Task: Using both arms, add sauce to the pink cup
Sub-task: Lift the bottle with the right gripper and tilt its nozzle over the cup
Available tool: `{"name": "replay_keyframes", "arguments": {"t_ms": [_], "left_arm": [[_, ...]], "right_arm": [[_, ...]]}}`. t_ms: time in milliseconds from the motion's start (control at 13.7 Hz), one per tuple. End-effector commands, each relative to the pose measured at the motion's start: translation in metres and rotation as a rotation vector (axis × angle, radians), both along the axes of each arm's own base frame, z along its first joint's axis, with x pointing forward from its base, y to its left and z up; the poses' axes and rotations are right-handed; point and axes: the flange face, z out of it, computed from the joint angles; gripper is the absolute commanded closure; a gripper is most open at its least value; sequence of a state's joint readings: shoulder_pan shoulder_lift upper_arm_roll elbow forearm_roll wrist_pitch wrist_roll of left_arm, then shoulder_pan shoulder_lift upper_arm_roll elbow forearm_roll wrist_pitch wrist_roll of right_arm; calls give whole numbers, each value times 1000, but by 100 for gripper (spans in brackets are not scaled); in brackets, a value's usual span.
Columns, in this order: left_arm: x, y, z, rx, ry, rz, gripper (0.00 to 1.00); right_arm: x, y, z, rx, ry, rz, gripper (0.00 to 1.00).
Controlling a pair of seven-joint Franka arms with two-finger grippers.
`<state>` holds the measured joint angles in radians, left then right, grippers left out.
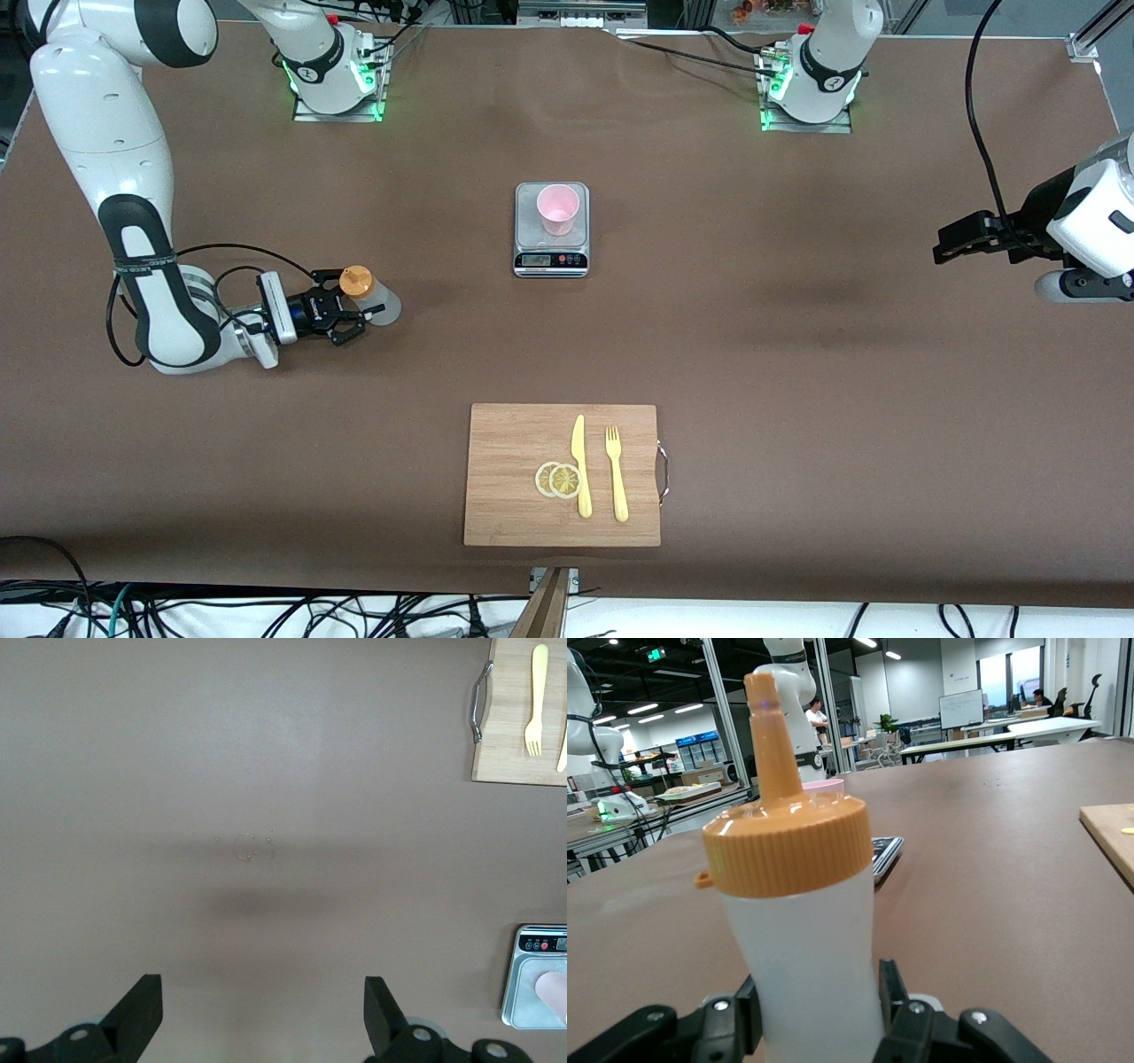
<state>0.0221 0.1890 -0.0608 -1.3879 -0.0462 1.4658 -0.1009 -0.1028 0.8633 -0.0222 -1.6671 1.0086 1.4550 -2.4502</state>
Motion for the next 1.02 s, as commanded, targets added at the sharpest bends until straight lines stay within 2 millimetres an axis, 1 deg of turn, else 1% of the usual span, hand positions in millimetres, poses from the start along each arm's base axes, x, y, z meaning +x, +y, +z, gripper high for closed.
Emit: {"name": "replay_keyframes", "arguments": {"t_ms": [0,73,219,365,438,511,584,657,803,949], "left_arm": [[-1,2,6,10,5,-23,0],[-1,2,5,9,7,-32,0],[-1,-1,6,8,5,-37,0],[0,-3,5,6,5,-40,0],[0,-3,5,6,7,-40,0],[0,-3,5,6,5,-40,0],[0,-3,6,6,3,-40,0],[0,-3,5,6,6,-40,0],[0,-3,5,5,7,-40,0],[0,-3,5,5,7,-40,0]], "right_arm": [[6,-4,9,-57,34,29,86],[15,-4,21,-100,40,41,87],[29,4,55,-219,73,72,89],[38,19,72,-285,89,96,96],[39,27,75,-303,105,100,96],[41,36,86,-328,118,100,97],[44,49,103,-384,117,119,99],[45,64,121,-447,114,132,99],[44,102,153,-589,93,160,100],[39,140,173,-735,73,173,100]]}}
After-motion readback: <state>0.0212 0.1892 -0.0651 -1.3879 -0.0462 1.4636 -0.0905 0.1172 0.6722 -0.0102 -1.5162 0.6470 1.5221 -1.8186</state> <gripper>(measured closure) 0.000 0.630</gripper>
